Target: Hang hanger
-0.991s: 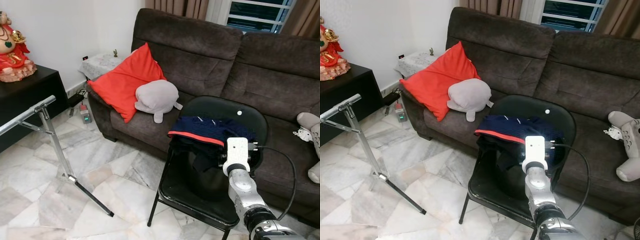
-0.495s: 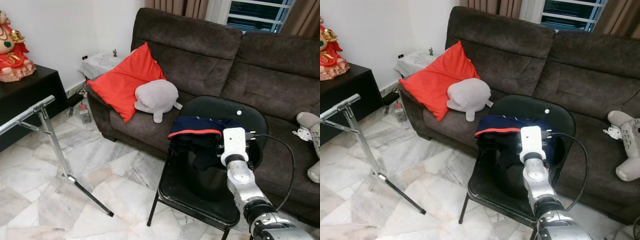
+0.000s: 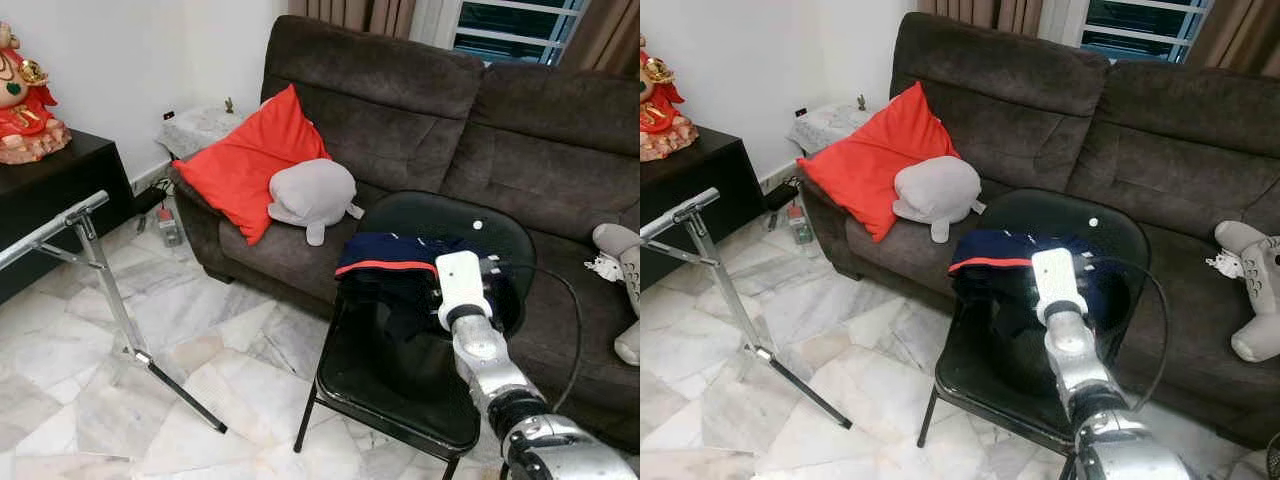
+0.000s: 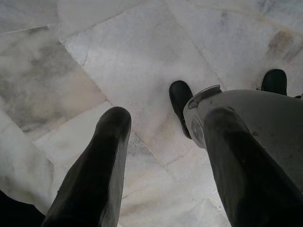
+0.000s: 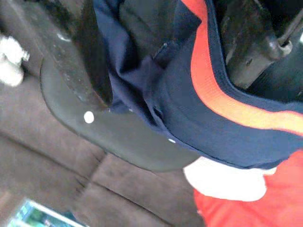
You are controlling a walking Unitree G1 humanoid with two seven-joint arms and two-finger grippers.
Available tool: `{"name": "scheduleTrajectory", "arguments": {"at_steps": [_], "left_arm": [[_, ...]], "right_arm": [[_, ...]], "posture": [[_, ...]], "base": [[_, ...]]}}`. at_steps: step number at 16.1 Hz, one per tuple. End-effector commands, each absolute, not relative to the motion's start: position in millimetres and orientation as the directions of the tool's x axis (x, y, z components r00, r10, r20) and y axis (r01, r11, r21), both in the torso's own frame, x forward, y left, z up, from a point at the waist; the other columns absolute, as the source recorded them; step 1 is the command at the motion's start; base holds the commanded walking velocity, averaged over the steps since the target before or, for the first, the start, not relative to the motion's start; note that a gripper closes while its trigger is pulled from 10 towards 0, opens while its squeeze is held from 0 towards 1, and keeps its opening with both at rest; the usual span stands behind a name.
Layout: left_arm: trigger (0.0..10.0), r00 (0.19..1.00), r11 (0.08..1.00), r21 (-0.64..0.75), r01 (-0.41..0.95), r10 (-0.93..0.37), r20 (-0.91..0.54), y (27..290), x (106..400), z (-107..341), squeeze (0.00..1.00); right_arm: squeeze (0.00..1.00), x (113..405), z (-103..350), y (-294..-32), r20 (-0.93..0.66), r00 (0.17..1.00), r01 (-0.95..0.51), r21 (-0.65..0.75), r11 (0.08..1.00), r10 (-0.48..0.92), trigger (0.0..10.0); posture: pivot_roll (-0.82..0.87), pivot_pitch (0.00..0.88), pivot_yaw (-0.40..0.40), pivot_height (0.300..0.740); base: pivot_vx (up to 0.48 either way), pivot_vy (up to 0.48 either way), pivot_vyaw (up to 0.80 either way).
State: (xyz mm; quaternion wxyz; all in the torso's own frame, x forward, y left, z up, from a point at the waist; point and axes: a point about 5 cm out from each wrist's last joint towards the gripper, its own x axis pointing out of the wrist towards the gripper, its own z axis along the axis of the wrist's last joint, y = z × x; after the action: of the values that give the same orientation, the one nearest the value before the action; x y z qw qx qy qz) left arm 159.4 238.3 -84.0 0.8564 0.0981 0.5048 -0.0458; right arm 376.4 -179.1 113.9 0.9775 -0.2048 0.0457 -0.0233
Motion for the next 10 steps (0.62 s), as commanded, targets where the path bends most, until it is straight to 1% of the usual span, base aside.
{"name": "scheduleTrajectory", "arguments": {"at_steps": [1, 2, 3, 6, 8, 9, 10], "left_arm": [[10.0, 0.465, 0.973, 0.125, 0.194, 0.021, -0.885, 237.4, 155.7, -86.0, 0.00], [10.0, 0.465, 0.973, 0.125, 0.195, 0.021, -0.885, 237.4, 155.8, -86.0, 0.00], [10.0, 0.465, 0.973, 0.125, 0.194, 0.021, -0.885, 237.4, 155.8, -86.0, 0.00], [10.0, 0.465, 0.973, 0.123, 0.194, 0.019, -0.885, 237.4, 155.7, -86.0, 0.00], [10.0, 0.464, 0.973, 0.122, 0.195, 0.018, -0.886, 237.3, 155.7, -86.1, 0.00], [10.0, 0.465, 0.973, 0.123, 0.194, 0.019, -0.885, 237.4, 155.7, -86.0, 0.00], [10.0, 0.466, 0.973, 0.123, 0.194, 0.019, -0.885, 237.5, 155.8, -85.9, 0.00]], "right_arm": [[0.00, 379.3, 117.3, -177.5, -0.095, 0.995, -0.021, -0.471, 0.882, -0.027, 10.0], [0.00, 379.0, 114.2, -177.9, -0.128, 0.992, -0.052, -0.528, 0.848, -0.019, 10.0], [0.00, 379.1, 113.8, -179.8, -0.137, 0.990, -0.055, -0.554, 0.831, -0.025, 10.0], [0.00, 381.7, 122.8, -186.2, -0.076, 0.994, 0.024, -0.548, 0.836, -0.078, 10.0], [0.00, 382.9, 127.6, -186.1, -0.043, 0.996, 0.047, -0.531, 0.846, -0.082, 10.0], [0.00, 383.5, 129.1, -183.3, -0.036, 0.998, 0.032, -0.529, 0.848, -0.060, 0.0], [0.00, 383.9, 129.2, -181.8, -0.039, 0.998, 0.021, -0.534, 0.845, -0.049, 0.0]], "posture": [[0.08, 0.000, -0.044, 0.740], [0.08, 0.000, -0.045, 0.740], [0.09, 0.000, -0.045, 0.740], [0.08, 0.000, -0.044, 0.740], [0.09, 0.000, -0.044, 0.740], [0.09, 0.000, -0.044, 0.740], [0.09, 0.000, -0.043, 0.740]], "base": [[0.000, 0.000, 0.00], [0.000, 0.000, 0.00], [0.000, 0.000, 0.00], [0.000, 0.000, 0.00], [0.000, 0.000, 0.00], [0.000, 0.000, 0.00], [0.000, 0.000, 0.00]]}}
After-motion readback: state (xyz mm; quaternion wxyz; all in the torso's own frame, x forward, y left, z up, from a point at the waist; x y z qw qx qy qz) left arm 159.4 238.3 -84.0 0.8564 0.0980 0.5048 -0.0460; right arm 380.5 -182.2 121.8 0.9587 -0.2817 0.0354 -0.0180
